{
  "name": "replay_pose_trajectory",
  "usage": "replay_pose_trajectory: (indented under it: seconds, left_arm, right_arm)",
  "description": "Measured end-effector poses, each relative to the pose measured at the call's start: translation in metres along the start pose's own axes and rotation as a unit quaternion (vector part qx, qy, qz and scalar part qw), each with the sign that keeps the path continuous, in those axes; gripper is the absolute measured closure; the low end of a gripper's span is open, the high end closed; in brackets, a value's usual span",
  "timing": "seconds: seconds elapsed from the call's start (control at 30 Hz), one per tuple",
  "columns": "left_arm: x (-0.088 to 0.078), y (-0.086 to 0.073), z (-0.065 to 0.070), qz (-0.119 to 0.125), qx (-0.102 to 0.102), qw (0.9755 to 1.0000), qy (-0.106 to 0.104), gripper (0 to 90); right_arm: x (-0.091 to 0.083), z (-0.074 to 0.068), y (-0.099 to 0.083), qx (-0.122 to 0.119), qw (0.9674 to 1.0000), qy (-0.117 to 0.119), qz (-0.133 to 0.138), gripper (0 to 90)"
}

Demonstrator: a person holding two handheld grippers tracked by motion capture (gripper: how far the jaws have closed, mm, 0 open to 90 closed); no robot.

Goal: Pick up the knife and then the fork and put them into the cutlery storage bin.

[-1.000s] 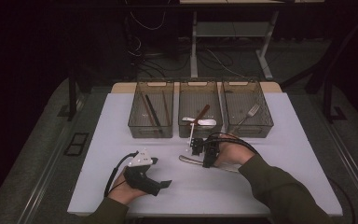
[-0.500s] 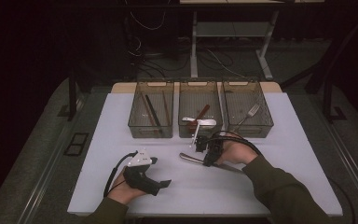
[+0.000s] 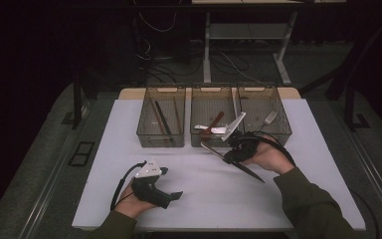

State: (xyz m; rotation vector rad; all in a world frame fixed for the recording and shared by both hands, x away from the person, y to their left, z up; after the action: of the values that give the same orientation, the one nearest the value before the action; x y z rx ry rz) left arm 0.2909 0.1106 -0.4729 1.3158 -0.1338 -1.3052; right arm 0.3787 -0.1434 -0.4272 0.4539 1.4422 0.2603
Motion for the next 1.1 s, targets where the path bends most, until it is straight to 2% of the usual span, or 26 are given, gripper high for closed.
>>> replay_pose_trajectory:
  seconds: [0.17, 0.37, 0.4, 0.47, 0.63, 0.83, 0.93, 1.1]
  left_arm:
    - [0.0, 0.0, 0.0, 0.0, 0.001, 1.0, -0.001, 0.7]
    - [-0.001, 0.001, 0.0, 0.006, -0.002, 1.0, -0.002, 0.0]
    - [-0.001, 0.001, 0.0, 0.006, -0.002, 1.0, -0.002, 0.0]
    - [-0.001, 0.001, 0.0, 0.008, -0.001, 1.0, -0.003, 0.0]
    - [-0.001, 0.002, 0.0, 0.01, -0.004, 0.9999, -0.003, 0.0]
    - [-0.001, 0.002, 0.0, 0.011, -0.005, 0.9999, -0.007, 0.0]
    - [-0.001, 0.002, 0.0, 0.012, -0.006, 0.9999, -0.009, 0.0]
    - [-0.001, 0.002, 0.0, 0.013, -0.006, 0.9999, -0.009, 0.0]
  right_arm:
    - [-0.015, 0.005, -0.011, 0.024, 0.9984, -0.021, 0.048, 80.3]
    - [-0.029, 0.013, -0.022, 0.057, 0.9933, -0.038, 0.093, 80.3]
    - [-0.032, 0.014, -0.024, 0.069, 0.9917, -0.042, 0.1, 80.3]
    - [-0.037, 0.017, -0.026, 0.084, 0.9883, -0.043, 0.12, 80.3]
    - [-0.051, 0.026, -0.035, 0.103, 0.9789, -0.062, 0.165, 80.4]
    - [-0.073, 0.036, -0.044, 0.13, 0.9641, -0.09, 0.214, 80.3]
    - [-0.084, 0.043, -0.048, 0.143, 0.9567, -0.106, 0.23, 80.4]
    - [-0.101, 0.057, -0.055, 0.161, 0.9463, -0.133, 0.247, 80.3]
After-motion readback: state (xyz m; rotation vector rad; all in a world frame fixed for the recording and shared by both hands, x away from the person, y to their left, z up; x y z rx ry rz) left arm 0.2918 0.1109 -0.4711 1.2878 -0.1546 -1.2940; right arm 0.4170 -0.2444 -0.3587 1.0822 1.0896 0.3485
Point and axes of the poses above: each handheld gripper's, and its own axes: x roughly forward along the jaws, y roughly out of its top, z roughly to its right, the point moved 5 cm from there along x, roughly forward along the jaws, and after that the axes turned 15 degrees about -x, right-handed, at the moved point
